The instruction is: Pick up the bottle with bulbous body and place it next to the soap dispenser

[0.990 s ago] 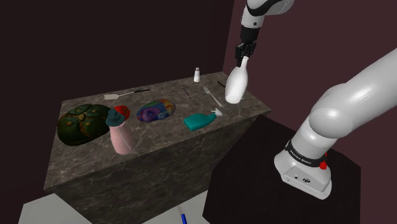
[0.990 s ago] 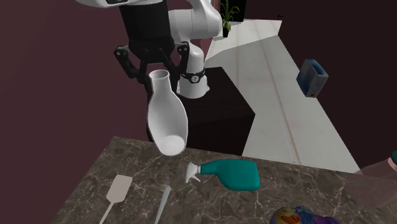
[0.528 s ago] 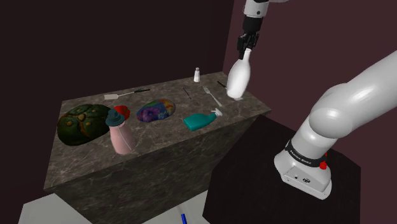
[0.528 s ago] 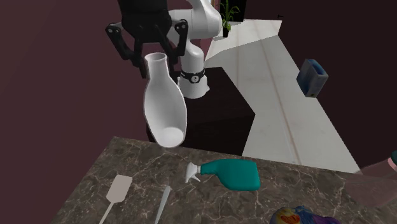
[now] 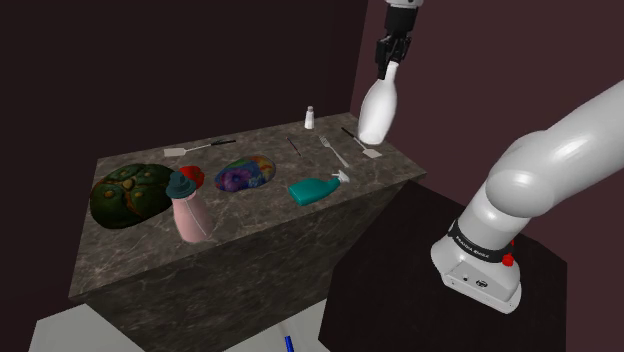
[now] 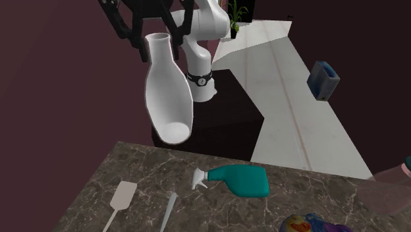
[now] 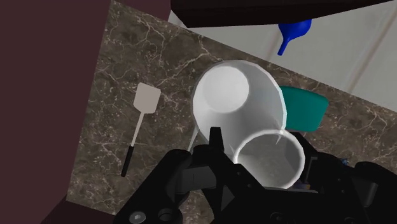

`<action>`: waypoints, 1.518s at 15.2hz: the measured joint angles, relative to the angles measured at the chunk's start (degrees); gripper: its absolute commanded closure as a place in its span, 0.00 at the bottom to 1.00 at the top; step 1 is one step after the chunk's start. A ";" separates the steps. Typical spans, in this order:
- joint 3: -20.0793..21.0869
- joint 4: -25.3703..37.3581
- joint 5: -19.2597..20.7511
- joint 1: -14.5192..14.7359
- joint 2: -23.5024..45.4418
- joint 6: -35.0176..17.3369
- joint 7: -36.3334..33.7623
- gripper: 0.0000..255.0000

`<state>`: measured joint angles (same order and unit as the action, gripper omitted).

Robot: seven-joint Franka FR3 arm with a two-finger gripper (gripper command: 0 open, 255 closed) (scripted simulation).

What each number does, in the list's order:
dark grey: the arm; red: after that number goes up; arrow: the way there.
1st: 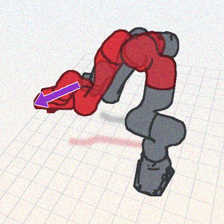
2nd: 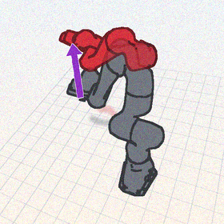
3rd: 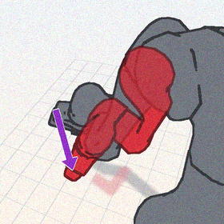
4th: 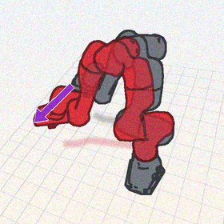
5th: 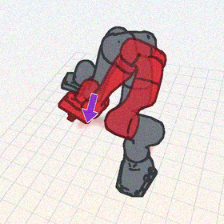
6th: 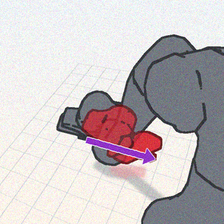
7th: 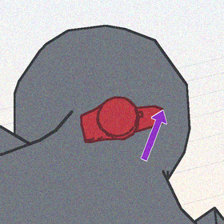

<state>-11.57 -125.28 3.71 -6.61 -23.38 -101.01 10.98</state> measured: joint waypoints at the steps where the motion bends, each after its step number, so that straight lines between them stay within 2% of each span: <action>1: -0.01 0.66 0.02 -0.03 -0.13 0.79 0.08 1.00; 23: 0.52 20.87 -0.84 0.51 3.14 17.75 0.29 1.00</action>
<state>-11.05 -104.42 2.88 -6.10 -20.24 -83.26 11.27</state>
